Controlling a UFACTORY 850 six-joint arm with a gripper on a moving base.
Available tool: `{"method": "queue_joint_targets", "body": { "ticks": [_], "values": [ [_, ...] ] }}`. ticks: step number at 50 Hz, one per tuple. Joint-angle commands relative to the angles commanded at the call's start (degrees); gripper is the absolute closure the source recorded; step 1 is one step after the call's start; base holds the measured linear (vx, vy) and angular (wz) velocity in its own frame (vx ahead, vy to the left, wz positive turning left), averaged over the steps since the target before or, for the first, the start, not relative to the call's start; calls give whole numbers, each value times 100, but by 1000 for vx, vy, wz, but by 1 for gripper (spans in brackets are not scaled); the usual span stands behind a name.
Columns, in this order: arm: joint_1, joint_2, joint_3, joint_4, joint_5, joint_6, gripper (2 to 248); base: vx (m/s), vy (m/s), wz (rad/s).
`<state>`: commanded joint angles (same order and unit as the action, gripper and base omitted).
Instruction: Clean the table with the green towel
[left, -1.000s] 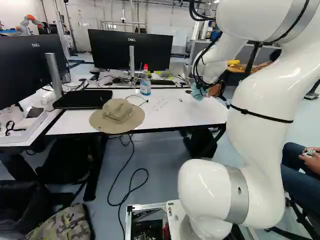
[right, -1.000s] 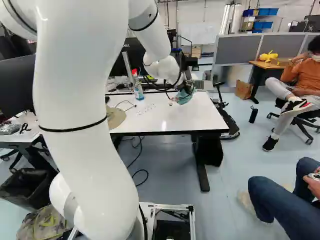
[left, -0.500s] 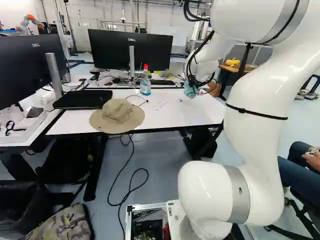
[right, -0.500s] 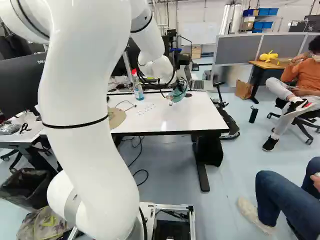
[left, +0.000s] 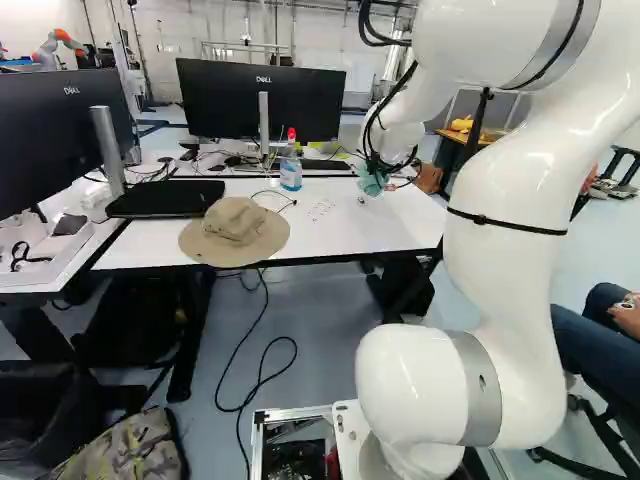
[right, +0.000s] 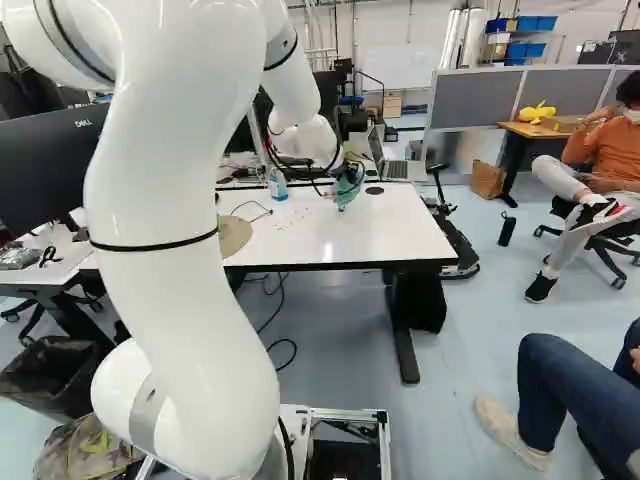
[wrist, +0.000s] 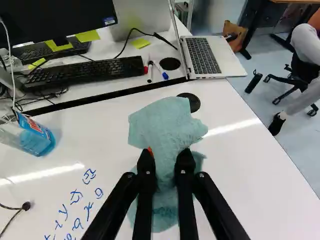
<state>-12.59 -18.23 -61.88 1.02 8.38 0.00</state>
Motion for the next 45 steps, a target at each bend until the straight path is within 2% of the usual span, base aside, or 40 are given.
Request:
{"method": "queue_joint_targets", "body": {
  "ticks": [26, 45],
  "values": [
    [9, -366, -82, 0, 213, 0, 200, 0, 0, 0],
    [156, -681, -206, 0, 354, 0, 200, 0, 0, 0]
  ]
}}
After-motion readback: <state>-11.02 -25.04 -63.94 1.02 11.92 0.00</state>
